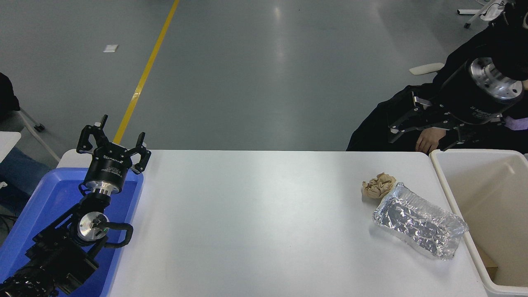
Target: Pick up foil plate and place in dustbin
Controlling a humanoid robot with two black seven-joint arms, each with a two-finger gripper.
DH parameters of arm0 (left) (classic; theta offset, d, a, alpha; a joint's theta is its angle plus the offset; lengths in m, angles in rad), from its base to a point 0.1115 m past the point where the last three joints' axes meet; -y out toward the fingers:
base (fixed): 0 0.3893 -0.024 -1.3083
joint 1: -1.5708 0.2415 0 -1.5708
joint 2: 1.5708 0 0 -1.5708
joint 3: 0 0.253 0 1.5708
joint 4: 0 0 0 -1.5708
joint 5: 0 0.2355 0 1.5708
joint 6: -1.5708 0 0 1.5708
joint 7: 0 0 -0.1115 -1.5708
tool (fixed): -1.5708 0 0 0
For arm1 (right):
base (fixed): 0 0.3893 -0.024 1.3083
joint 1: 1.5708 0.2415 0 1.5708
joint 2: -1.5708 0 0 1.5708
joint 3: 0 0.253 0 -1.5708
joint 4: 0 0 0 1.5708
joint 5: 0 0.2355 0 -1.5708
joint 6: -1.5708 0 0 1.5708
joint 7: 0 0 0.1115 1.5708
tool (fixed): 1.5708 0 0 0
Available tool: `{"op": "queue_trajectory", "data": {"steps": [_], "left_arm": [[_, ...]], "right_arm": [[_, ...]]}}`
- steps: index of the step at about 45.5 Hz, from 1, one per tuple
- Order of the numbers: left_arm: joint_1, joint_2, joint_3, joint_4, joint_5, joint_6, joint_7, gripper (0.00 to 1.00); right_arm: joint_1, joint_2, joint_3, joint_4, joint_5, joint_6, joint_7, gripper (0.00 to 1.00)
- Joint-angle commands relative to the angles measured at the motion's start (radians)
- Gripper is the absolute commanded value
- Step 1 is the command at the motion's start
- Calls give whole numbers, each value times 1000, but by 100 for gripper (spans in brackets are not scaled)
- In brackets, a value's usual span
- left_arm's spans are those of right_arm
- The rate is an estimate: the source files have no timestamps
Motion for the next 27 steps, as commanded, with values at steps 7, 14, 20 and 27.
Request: {"op": "queue_trajectory", "data": {"steps": [7, 14, 20, 27], "left_arm": [[0, 0, 0, 0, 0, 0, -1, 98], [0, 0, 0, -1, 0, 0, -1, 98], [0, 0, 0, 0, 0, 0, -1, 98], [0, 0, 0, 0, 0, 0, -1, 98]], "right_arm": [[2, 0, 0, 0, 0, 0, 0, 100], [-8, 1, 0, 0, 0, 0, 0, 100], [-8, 1, 0, 0, 0, 0, 0, 100], [-10, 0, 0, 0, 0, 0, 0, 100]]}}
